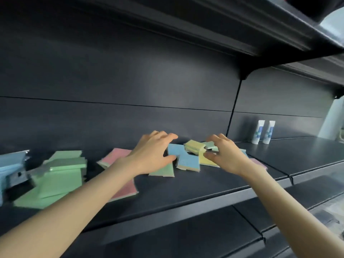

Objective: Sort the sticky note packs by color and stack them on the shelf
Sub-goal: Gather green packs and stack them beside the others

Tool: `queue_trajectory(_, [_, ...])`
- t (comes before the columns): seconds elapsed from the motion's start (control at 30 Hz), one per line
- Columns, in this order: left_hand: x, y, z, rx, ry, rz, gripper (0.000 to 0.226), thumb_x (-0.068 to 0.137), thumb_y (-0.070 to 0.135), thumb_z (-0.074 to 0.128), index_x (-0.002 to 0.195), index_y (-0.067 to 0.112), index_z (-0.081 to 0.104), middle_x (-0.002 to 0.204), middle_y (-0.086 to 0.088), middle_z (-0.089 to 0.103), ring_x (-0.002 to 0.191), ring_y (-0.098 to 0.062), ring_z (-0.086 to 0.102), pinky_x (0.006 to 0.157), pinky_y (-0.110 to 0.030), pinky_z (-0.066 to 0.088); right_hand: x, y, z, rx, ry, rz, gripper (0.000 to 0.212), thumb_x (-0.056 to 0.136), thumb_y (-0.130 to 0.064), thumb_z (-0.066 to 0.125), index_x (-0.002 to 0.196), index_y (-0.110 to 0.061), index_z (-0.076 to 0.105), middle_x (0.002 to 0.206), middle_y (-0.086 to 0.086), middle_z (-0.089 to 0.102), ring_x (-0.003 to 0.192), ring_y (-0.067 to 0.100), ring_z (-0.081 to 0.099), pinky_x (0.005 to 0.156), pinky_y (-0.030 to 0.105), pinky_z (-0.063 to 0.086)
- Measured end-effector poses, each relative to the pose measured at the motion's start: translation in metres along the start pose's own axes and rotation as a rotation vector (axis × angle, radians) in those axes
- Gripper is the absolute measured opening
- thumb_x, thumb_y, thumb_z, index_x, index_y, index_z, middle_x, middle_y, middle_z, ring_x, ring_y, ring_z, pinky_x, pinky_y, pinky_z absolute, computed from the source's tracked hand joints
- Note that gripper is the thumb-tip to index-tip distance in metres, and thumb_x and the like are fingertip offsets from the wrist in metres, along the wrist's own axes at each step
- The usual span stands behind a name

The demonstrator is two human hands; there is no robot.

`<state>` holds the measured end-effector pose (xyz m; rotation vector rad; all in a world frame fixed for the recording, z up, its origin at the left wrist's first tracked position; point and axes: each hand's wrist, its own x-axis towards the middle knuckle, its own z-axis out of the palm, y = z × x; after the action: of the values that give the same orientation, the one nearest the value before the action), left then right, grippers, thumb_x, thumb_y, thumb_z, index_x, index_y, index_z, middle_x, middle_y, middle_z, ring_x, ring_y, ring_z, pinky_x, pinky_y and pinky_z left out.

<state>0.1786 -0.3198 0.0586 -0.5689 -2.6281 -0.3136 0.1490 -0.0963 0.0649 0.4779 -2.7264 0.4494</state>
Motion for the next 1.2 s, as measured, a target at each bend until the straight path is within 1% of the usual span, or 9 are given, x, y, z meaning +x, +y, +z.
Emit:
queue_trajectory(0.13, [0.033,0.034,0.017,0.0,-0.029,0.025,0.053,0.092,0.039,0.052,0.14,0.026,0.034,0.135,0.003,0.046,0.126,-0.018,0.036,0.099,-0.031,0.026,0.0,0.047,-0.014,0.002,-0.021,0.031,0.044,0.091,-0.026,0.059,0.132,-0.015,0.046,0.127,0.005,0.045,0.116,0.025,0.047,0.09,0.027,0.035])
queue_trajectory(0.3, [0.089,0.055,0.032,-0.006,-0.044,0.05,0.053,0.092,0.039,0.052,0.14,0.024,0.034,0.131,0.003,0.048,0.123,-0.019,0.038,0.099,-0.031,0.029,0.024,0.101,-0.023,-0.003,0.0,0.053,0.043,0.091,-0.029,0.058,0.13,-0.017,0.047,0.126,0.003,0.045,0.117,0.024,0.048,0.097,0.036,0.041])
queue_trajectory(0.4, [0.126,0.057,0.051,-0.007,-0.054,0.06,0.053,0.092,0.039,0.051,0.14,0.024,0.034,0.131,0.002,0.049,0.122,-0.019,0.038,0.099,-0.032,0.03,0.046,0.134,-0.019,-0.002,-0.001,0.069,0.045,0.091,-0.028,0.059,0.132,-0.017,0.046,0.131,0.003,0.043,0.12,0.024,0.047,0.097,0.034,0.04])
queue_trajectory(0.53, [0.174,0.054,0.089,-0.025,-0.102,0.064,0.053,0.091,0.037,0.052,0.14,0.025,0.034,0.133,0.001,0.049,0.122,-0.02,0.039,0.097,-0.033,0.03,0.077,0.179,-0.007,-0.015,-0.017,0.099,0.045,0.09,-0.029,0.06,0.131,-0.017,0.047,0.126,0.004,0.045,0.115,0.025,0.049,0.097,0.034,0.041])
queue_trajectory(0.63, [0.213,0.051,0.114,-0.044,-0.179,0.048,0.053,0.091,0.037,0.053,0.139,0.025,0.035,0.133,0.001,0.048,0.123,-0.021,0.039,0.099,-0.035,0.031,0.102,0.209,-0.003,-0.039,-0.068,0.126,0.046,0.089,-0.028,0.061,0.131,-0.016,0.047,0.125,0.006,0.046,0.116,0.025,0.048,0.096,0.031,0.039])
queue_trajectory(0.77, [0.262,0.049,0.142,-0.07,-0.223,0.062,0.051,0.092,0.038,0.054,0.138,0.025,0.037,0.132,-0.001,0.049,0.123,-0.021,0.041,0.1,-0.037,0.031,0.132,0.244,0.001,-0.028,-0.059,0.148,0.042,0.088,-0.028,0.063,0.126,-0.015,0.051,0.125,0.006,0.049,0.114,0.023,0.049,0.092,0.026,0.038])
queue_trajectory(0.9, [0.298,0.051,0.17,-0.074,-0.299,0.062,0.051,0.091,0.038,0.053,0.138,0.024,0.037,0.131,-0.001,0.048,0.124,-0.022,0.041,0.101,-0.038,0.032,0.158,0.276,0.015,-0.006,-0.116,0.151,0.044,0.088,-0.029,0.064,0.127,-0.015,0.051,0.126,0.006,0.05,0.112,0.024,0.051,0.092,0.029,0.041])
queue_trajectory(1.07, [0.326,0.043,0.201,-0.083,-0.364,-0.025,0.052,0.09,0.042,0.055,0.136,0.024,0.04,0.13,0.0,0.048,0.123,-0.021,0.043,0.101,-0.038,0.036,0.193,0.307,0.042,0.059,-0.209,0.113,0.047,0.083,-0.032,0.07,0.123,-0.012,0.054,0.121,0.009,0.056,0.11,0.027,0.054,0.09,0.033,0.044])
queue_trajectory(1.2, [0.335,0.035,0.224,-0.113,-0.417,-0.146,0.054,0.09,0.045,0.056,0.136,0.022,0.041,0.133,0.001,0.047,0.124,-0.017,0.042,0.101,-0.035,0.038,0.214,0.327,0.068,0.159,-0.34,0.073,0.061,0.081,-0.038,0.071,0.132,-0.015,0.048,0.131,0.007,0.052,0.12,0.022,0.05,0.097,0.028,0.04])
